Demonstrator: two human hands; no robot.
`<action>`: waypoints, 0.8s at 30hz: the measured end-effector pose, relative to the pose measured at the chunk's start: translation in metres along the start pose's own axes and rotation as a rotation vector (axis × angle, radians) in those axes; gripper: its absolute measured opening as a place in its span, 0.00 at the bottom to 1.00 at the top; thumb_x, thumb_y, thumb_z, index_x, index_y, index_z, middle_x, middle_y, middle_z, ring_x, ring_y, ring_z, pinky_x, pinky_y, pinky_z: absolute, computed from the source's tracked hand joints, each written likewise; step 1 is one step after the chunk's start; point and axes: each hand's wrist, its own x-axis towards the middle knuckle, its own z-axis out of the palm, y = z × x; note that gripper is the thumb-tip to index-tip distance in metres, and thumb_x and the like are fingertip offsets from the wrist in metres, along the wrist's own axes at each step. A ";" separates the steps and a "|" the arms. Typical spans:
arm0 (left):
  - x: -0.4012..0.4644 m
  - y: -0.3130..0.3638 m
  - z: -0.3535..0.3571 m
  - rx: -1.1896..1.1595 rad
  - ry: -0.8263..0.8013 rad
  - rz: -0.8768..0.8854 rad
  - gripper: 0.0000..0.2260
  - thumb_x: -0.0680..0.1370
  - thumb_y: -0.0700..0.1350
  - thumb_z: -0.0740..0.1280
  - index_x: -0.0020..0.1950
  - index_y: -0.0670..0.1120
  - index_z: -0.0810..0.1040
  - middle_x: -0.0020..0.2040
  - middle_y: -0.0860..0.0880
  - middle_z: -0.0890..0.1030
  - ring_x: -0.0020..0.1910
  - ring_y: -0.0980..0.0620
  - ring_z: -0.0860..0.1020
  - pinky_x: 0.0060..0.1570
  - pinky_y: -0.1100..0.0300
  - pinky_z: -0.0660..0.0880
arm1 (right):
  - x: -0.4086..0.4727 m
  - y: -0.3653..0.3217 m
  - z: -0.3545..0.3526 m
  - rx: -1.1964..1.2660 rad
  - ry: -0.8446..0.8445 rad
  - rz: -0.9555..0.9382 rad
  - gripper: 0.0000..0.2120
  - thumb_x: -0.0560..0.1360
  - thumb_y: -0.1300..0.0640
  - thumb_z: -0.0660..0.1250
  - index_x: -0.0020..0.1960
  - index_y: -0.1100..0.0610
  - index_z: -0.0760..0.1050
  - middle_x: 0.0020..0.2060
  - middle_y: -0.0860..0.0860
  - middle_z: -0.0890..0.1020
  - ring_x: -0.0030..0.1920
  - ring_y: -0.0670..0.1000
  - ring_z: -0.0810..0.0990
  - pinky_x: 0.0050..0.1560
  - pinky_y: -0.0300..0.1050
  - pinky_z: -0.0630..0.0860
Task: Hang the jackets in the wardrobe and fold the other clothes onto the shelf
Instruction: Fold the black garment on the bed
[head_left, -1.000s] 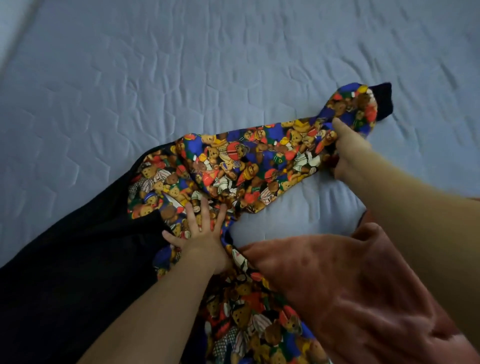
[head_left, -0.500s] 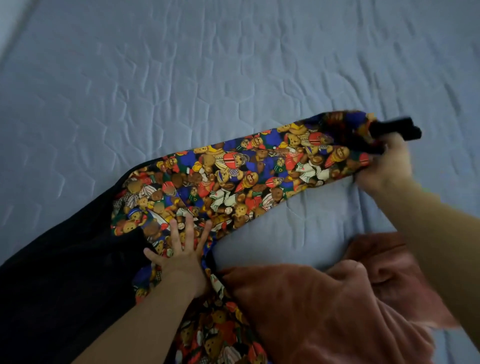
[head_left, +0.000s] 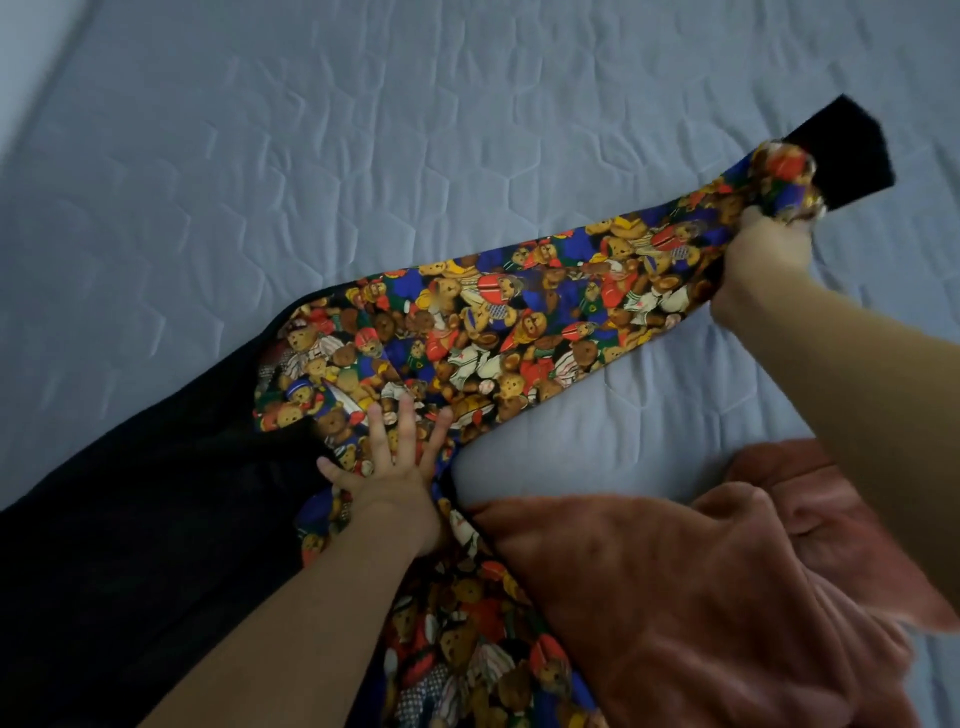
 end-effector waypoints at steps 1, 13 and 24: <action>0.001 0.000 0.001 -0.026 0.005 0.012 0.63 0.66 0.40 0.72 0.56 0.62 0.11 0.60 0.48 0.11 0.59 0.37 0.13 0.52 0.18 0.38 | -0.010 0.001 0.001 0.003 -0.026 -0.056 0.13 0.80 0.56 0.57 0.63 0.49 0.69 0.50 0.45 0.79 0.49 0.45 0.80 0.54 0.49 0.80; -0.032 -0.092 -0.022 -0.658 0.007 0.479 0.34 0.72 0.40 0.60 0.76 0.62 0.57 0.78 0.57 0.51 0.78 0.49 0.50 0.73 0.36 0.51 | -0.231 0.038 0.074 -0.326 -0.383 -0.482 0.17 0.80 0.51 0.56 0.67 0.53 0.69 0.54 0.44 0.76 0.56 0.46 0.73 0.57 0.39 0.67; -0.093 -0.386 0.004 -2.205 -0.087 -0.158 0.35 0.73 0.74 0.52 0.56 0.45 0.77 0.49 0.41 0.84 0.48 0.41 0.83 0.42 0.46 0.79 | -0.452 0.202 0.110 -1.378 -1.291 -1.149 0.31 0.78 0.44 0.57 0.77 0.52 0.52 0.77 0.50 0.58 0.77 0.52 0.53 0.76 0.55 0.46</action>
